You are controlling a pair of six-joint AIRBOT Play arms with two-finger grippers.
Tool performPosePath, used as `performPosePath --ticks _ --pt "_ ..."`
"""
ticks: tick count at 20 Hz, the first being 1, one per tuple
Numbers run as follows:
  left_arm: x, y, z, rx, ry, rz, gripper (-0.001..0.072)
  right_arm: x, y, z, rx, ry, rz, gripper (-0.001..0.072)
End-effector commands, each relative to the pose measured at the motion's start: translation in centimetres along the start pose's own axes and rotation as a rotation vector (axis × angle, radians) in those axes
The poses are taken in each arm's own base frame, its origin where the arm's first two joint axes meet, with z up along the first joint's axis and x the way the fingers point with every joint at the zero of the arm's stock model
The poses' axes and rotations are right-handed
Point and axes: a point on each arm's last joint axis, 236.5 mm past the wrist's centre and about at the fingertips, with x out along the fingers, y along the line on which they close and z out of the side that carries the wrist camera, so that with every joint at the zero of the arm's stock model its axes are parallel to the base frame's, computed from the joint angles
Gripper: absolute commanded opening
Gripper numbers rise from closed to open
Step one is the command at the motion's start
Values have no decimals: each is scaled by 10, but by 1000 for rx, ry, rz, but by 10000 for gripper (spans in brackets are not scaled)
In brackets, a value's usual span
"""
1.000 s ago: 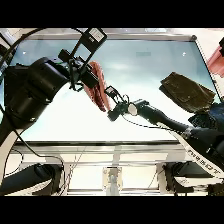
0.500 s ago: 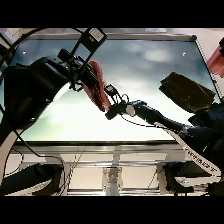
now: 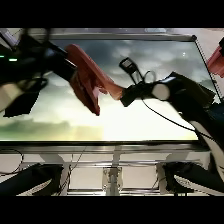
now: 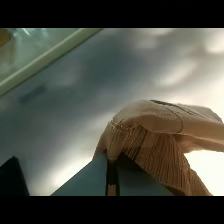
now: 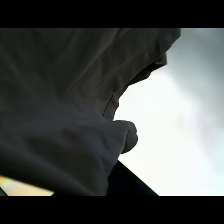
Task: Fold the clothes and pants, and hang the long-sleeved shirts on hangers.
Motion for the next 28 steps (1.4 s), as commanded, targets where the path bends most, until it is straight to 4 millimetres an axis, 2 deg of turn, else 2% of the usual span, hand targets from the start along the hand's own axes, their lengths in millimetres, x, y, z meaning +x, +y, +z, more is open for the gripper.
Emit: performPosePath --ticks 1,3,4,8,9,11,12,14,17,19,21,24,26,28 --pt "-42 4 10 -113 -79 -72 28 -73 1 -15 -106 16 -23 6" --pt "-54 -7 6 -146 -73 -141 28 -104 13 -32 -148 50 -6 6" --pt "-55 -9 -3 -148 -34 -152 29 -118 15 -38 -160 51 -12 6" --pt "-58 -17 -63 -132 227 -162 29 -168 25 -59 -183 37 -34 6" --pt "-62 -25 -71 -134 262 -195 29 -178 28 -64 -187 33 -33 6" --pt "-71 -56 -69 -151 268 -331 29 -198 37 -69 -196 14 -22 6" --pt "-77 -75 -63 -164 259 -418 29 -209 41 -68 -200 1 -15 6" --pt "-88 -102 -51 -189 224 -545 29 -231 49 -59 -200 -38 -4 6" --pt "-100 -123 -39 -222 201 -650 30 -264 51 -39 -195 -127 -29 6" --pt "-103 -133 -36 -253 209 -697 30 -279 53 -32 -198 -163 -38 6" --pt "-100 -135 -34 -256 208 -699 30 -282 50 -32 -198 -162 -54 5" --pt "-63 -109 -52 -274 274 -525 30 -268 33 -42 -182 -68 -97 4" --pt "-37 -100 -78 -288 363 -447 30 -250 24 -43 -174 0 -98 5" --pt "-9 -99 -121 -293 495 -401 29 -227 17 -41 -169 66 -89 5"
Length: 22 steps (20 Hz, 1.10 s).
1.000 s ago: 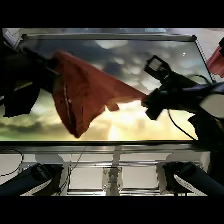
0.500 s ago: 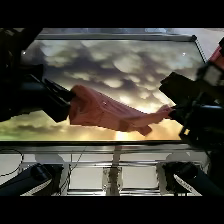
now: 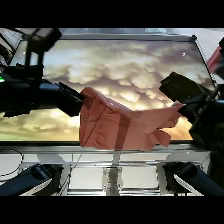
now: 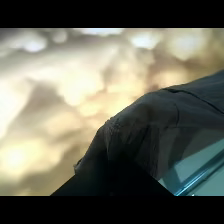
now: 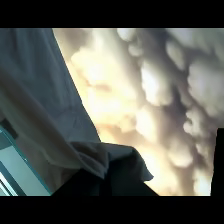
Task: Fold the clothes and pants, and hang the long-sleeved shirts on hangers.
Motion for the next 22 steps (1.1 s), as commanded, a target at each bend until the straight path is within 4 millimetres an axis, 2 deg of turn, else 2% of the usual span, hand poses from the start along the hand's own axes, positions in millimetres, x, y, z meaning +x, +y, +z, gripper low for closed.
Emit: performPosePath --ticks 1,5,7,9,11,13,15,17,19,22 --pt "50 49 -42 -77 176 119 30 36 -13 -5 4 121 5 5" --pt "107 102 -123 -51 425 172 29 100 -29 -3 -1 209 13 5" --pt "124 122 -142 -30 447 180 30 134 -41 3 -3 213 -10 5" --pt "136 140 -135 -29 391 204 29 164 -61 9 -14 213 -66 5" --pt "143 159 -107 -5 269 261 30 190 -84 15 14 191 -105 5" --pt "150 169 -76 34 142 297 30 210 -110 13 63 178 -139 5" --pt "158 172 -61 80 87 301 30 225 -131 5 104 182 -158 5" --pt "170 173 -66 100 113 293 30 236 -147 -8 131 206 -172 5" --pt "180 167 -81 136 186 266 30 241 -152 -20 163 232 -149 5" --pt "183 144 -106 258 315 202 30 243 -130 -44 178 301 -36 5"
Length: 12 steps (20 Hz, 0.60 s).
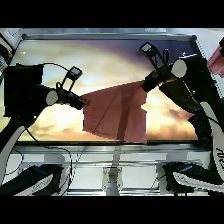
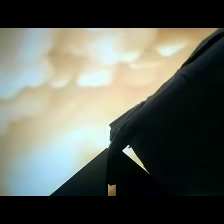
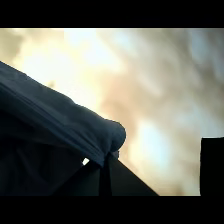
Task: Fold the clothes and pants, and hang the long-sleeved shirts on hangers.
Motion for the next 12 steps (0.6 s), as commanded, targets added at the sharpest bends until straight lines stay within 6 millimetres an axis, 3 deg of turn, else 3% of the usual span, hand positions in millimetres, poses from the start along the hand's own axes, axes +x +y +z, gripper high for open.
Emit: performPosePath --ticks 1,5,8,12 --pt "4 -25 -22 148 111 -54 29 12 17 -29 -3 84 109 5" --pt "-1 -42 -42 188 204 -91 29 26 50 -92 -7 202 184 5" --pt "-7 -53 -59 238 279 -127 29 25 72 -138 0 246 204 5" --pt "-18 -73 -83 323 378 -204 30 17 99 -174 21 257 247 6"
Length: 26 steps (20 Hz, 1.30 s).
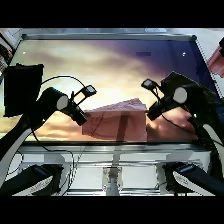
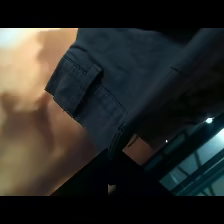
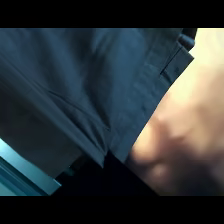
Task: Fold the clothes and pants, and hang the long-sleeved shirts on hangers.
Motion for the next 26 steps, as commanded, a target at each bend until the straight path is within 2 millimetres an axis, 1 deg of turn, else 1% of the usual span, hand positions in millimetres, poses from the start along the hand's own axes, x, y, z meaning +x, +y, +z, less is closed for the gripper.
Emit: performPosePath --ticks 1,4,9,12,14,15,16,17,18,19,20,21,22,24,25,26 --pt "-2 -25 -21 73 101 -73 30 9 25 -33 15 21 52 6" --pt "-4 -45 -19 94 103 -125 30 16 36 -41 29 37 92 6" --pt "-4 -75 -21 104 116 -222 30 25 50 -65 43 123 147 7" --pt "1 -93 -34 94 160 -300 31 28 67 -80 60 173 216 7" --pt "4 -99 -46 93 201 -324 31 26 76 -91 63 218 253 8" --pt "4 -102 -49 93 212 -334 44 24 79 -96 61 239 266 9" --pt "3 -103 -50 93 217 -342 177 22 81 -100 59 257 276 78" --pt "3 -104 -51 93 221 -345 285 20 84 -104 58 278 289 221" --pt "2 -104 -53 94 229 -348 294 18 86 -108 57 297 300 288" --pt "1 -105 -55 95 240 -352 294 16 89 -113 55 318 313 290" --pt "0 -106 -59 98 254 -358 304 13 92 -118 54 341 326 325" --pt "-1 -107 -62 99 268 -364 304 10 95 -123 49 364 341 342" --pt "-3 -108 -65 101 281 -369 304 8 97 -127 40 380 352 343" --pt "-3 -107 -67 99 287 -368 304 7 96 -126 20 379 354 347" --pt "-2 -105 -66 95 282 -362 304 6 95 -122 5 359 353 465" --pt "0 -98 -63 60 274 -340 304 7 93 -114 -6 322 344 707"
